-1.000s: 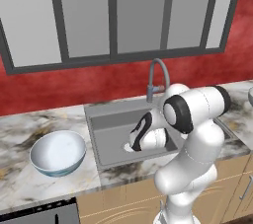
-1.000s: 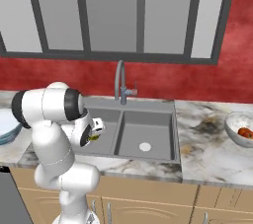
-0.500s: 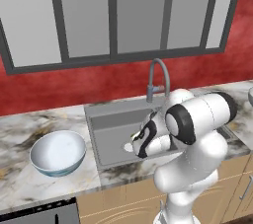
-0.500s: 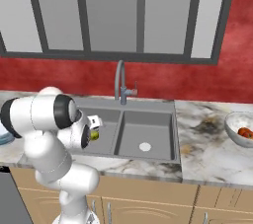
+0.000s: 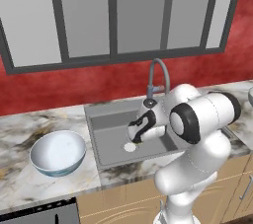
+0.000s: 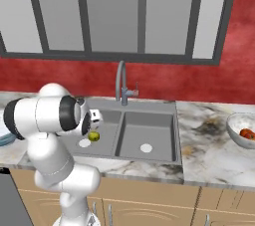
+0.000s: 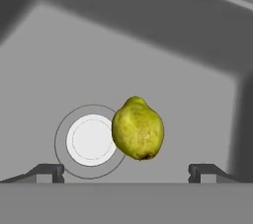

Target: Pick the apples from the cabinet and place them in one bowl. Pick the pear from the sink and place it in the other bowl.

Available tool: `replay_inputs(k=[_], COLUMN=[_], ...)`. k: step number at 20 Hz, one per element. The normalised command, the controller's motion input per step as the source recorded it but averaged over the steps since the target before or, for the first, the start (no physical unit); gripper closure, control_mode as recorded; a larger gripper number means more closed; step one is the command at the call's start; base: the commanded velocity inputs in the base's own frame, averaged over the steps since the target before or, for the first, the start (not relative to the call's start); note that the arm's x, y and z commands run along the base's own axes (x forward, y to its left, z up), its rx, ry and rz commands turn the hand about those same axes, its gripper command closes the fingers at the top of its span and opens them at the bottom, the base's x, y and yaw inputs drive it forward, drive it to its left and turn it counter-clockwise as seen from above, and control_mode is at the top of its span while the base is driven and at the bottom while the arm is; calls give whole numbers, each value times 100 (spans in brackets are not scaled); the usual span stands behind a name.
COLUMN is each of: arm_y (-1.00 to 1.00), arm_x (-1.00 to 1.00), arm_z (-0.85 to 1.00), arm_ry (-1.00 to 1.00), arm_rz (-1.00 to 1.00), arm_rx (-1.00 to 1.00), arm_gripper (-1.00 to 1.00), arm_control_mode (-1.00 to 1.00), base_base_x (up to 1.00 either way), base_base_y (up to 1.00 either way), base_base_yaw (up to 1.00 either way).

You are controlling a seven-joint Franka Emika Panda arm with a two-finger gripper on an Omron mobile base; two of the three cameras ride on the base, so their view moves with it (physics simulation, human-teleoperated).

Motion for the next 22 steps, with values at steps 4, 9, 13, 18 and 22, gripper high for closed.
replay_inputs(k=[4, 9, 13, 18, 22], arm_y=[0, 0, 0, 0, 0], arm_x=[28, 11, 3, 1, 8], arm_z=[-4, -13, -14, -31, -42], arm_ry=[14, 0, 0, 1, 1], arm_rz=[2, 1, 1, 1, 1], arm_rx=[0, 0, 0, 0, 0], arm_gripper=[-100, -100, -100, -100, -100], arm_control_mode=[-100, -100, -100, -100, -100], base_base_x=[0, 0, 0, 0, 0], base_base_y=[0, 0, 0, 0, 0], base_base_yaw=[0, 0, 0, 0, 0])
